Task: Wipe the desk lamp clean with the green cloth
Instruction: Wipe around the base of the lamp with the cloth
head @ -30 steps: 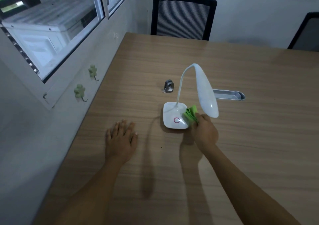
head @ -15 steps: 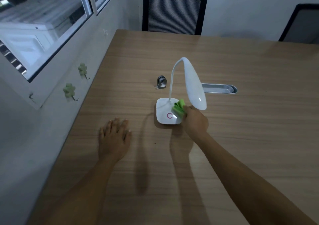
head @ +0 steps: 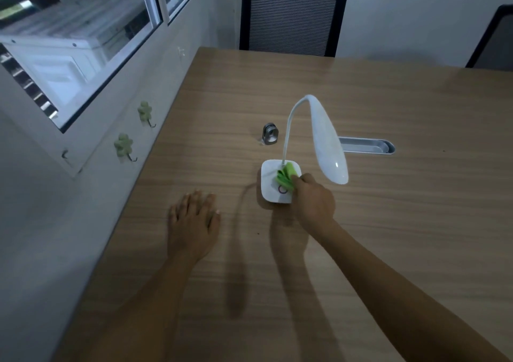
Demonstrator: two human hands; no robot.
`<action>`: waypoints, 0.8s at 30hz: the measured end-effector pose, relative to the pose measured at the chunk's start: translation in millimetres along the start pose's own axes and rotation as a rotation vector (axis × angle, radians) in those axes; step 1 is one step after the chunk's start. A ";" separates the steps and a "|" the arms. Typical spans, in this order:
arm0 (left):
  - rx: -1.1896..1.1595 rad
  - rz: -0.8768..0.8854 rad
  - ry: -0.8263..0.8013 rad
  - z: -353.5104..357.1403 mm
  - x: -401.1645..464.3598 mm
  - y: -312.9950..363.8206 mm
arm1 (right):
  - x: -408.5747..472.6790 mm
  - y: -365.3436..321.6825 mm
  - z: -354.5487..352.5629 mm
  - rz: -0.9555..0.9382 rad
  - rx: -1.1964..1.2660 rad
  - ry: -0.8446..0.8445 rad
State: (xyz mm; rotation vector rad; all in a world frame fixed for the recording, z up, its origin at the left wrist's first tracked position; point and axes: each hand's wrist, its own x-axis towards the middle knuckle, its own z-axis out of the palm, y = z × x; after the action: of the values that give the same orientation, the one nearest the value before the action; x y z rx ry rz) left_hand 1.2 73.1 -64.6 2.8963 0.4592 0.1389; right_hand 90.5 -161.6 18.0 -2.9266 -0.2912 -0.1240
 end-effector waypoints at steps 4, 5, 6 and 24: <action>-0.002 -0.008 -0.001 -1.3 -0.3 1.4 | -18.5 -0.1 1.7 -0.173 0.013 0.098; -0.002 -0.008 -0.001 -1.7 -0.4 1.8 | -13.6 3.1 3.4 -0.115 0.035 0.102; -0.009 -0.007 0.002 -1.7 -0.5 1.9 | -7.7 6.3 5.3 -0.045 0.059 0.072; 0.000 0.000 0.029 -2.7 -0.4 2.7 | 20.8 26.0 15.1 0.317 0.127 0.097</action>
State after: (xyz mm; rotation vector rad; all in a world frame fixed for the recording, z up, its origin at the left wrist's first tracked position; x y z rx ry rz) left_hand 1.3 71.0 -61.4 2.8981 0.4642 0.1818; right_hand 117.0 -179.6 0.5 -2.7857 0.1742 -0.1907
